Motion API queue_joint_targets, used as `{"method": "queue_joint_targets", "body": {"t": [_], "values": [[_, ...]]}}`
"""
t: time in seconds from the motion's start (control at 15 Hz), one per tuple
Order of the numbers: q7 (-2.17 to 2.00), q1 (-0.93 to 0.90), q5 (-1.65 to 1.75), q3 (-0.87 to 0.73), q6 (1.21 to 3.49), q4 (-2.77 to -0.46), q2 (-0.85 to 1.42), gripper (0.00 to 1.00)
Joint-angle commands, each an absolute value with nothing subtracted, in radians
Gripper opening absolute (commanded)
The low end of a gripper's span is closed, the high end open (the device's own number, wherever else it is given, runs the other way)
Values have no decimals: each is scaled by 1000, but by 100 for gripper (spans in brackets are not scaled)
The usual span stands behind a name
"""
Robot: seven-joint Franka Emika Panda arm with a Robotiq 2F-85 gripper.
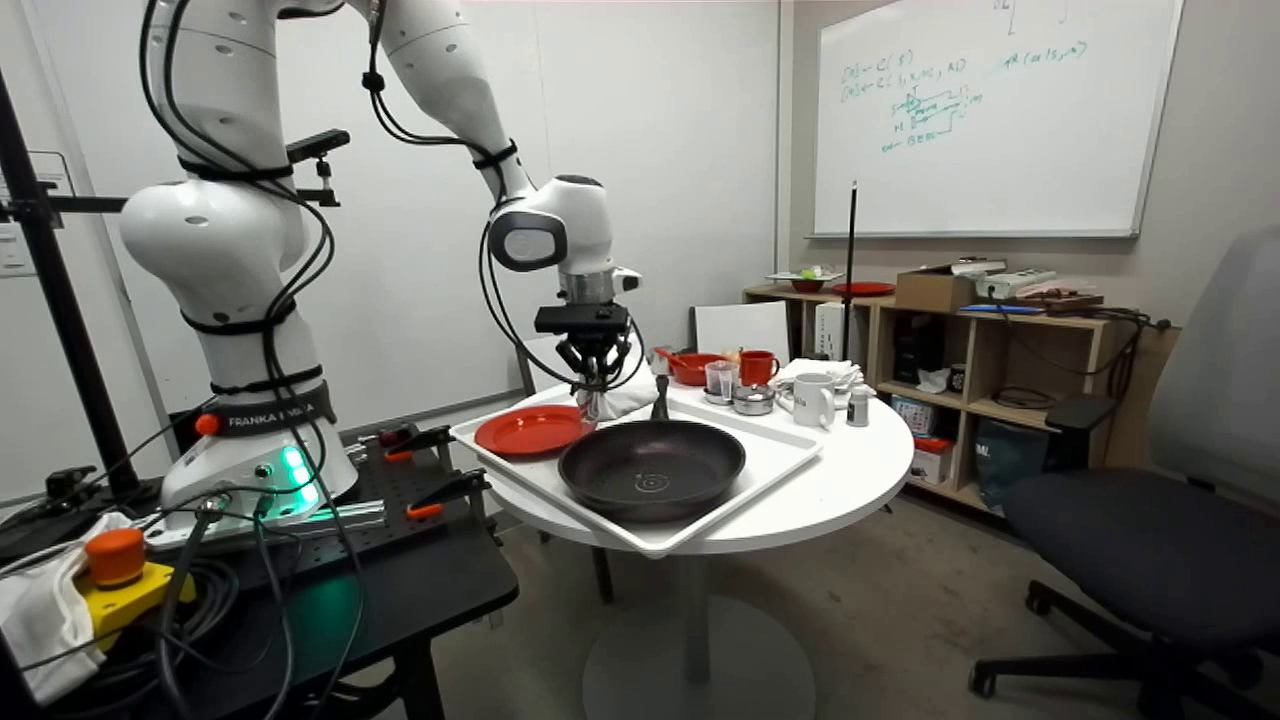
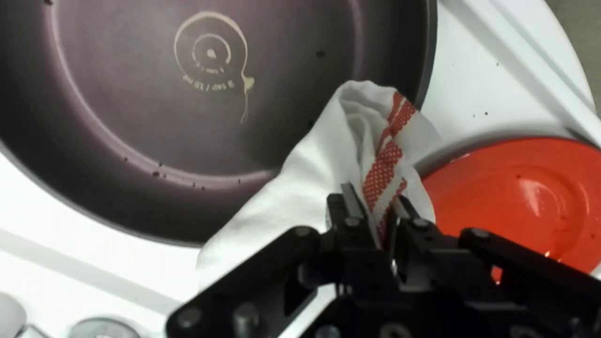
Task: Use the white towel to wipe the pan
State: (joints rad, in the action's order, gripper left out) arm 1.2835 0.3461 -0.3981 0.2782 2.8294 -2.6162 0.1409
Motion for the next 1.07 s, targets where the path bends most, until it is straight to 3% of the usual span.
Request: {"method": "queue_joint_targets", "body": {"t": [0.0, 0.47, 0.8, 1.0], "values": [[1298, 303, -541, 364, 2859, -2688, -21, 7], [873, 303, -326, 466, 2792, -2627, -102, 7], [480, 448, -29, 595, 2548, -2510, -106, 7], [257, 438, 125, 641, 2421, -2371, -9, 7]]}}
